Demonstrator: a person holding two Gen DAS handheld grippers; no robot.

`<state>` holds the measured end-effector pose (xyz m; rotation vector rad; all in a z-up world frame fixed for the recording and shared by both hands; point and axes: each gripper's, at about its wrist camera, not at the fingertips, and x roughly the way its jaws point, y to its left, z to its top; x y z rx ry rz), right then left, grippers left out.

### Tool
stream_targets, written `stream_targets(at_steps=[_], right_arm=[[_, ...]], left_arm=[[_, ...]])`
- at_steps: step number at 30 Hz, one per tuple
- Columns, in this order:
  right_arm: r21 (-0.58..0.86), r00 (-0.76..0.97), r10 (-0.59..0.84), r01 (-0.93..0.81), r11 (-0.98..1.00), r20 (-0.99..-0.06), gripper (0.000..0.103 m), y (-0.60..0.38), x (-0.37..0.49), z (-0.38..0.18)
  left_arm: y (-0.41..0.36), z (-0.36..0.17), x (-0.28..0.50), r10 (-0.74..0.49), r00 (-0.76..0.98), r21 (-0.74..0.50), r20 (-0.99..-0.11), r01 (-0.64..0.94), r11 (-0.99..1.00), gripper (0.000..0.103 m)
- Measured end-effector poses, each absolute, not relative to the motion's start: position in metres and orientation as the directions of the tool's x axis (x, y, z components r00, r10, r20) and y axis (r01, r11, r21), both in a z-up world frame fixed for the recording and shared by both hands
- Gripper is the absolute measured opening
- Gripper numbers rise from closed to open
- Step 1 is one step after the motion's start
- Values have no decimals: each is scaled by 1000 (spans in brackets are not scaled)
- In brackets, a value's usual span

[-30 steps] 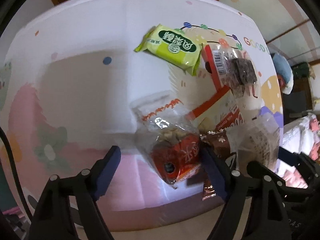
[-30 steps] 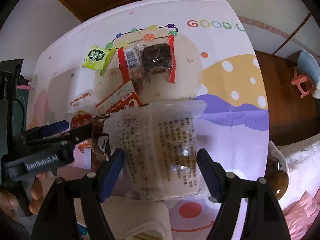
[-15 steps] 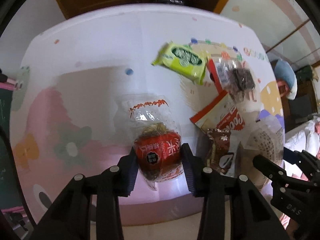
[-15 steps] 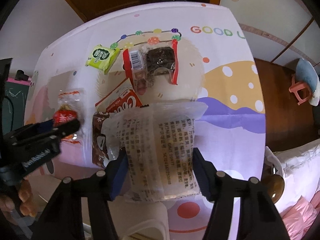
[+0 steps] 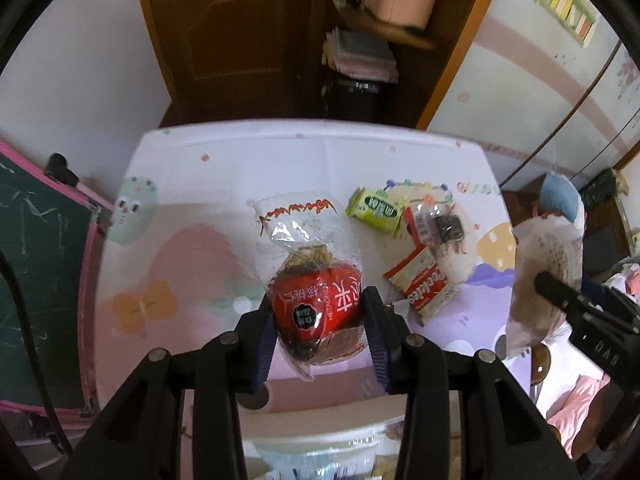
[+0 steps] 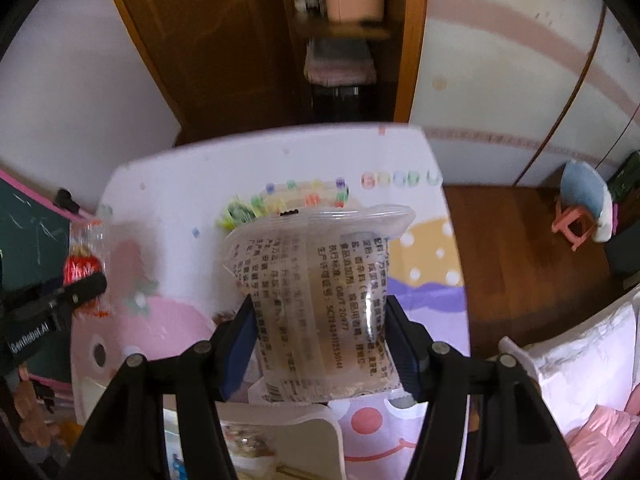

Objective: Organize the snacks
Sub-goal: 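Carry the red-labelled bag and printed bread bag over the tray and release them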

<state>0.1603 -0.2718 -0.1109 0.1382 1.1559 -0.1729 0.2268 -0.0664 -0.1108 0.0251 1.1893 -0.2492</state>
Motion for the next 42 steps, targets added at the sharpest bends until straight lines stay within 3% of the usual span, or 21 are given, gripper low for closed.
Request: stream_targets(at_steps=[10, 21, 42], right_arm=[[50, 537, -28, 130, 990, -843, 61, -237, 111, -20], [71, 565, 49, 16, 997, -824, 61, -207, 47, 20], [115, 498, 109, -18, 993, -860, 61, -186, -20, -1]], left_arm=[[-33, -31, 165, -202, 466, -113, -861, 212, 971, 39], [-6, 17, 93, -217, 544, -114, -810, 217, 970, 39], [-36, -24, 12, -232, 447, -103, -864, 294, 950, 39]])
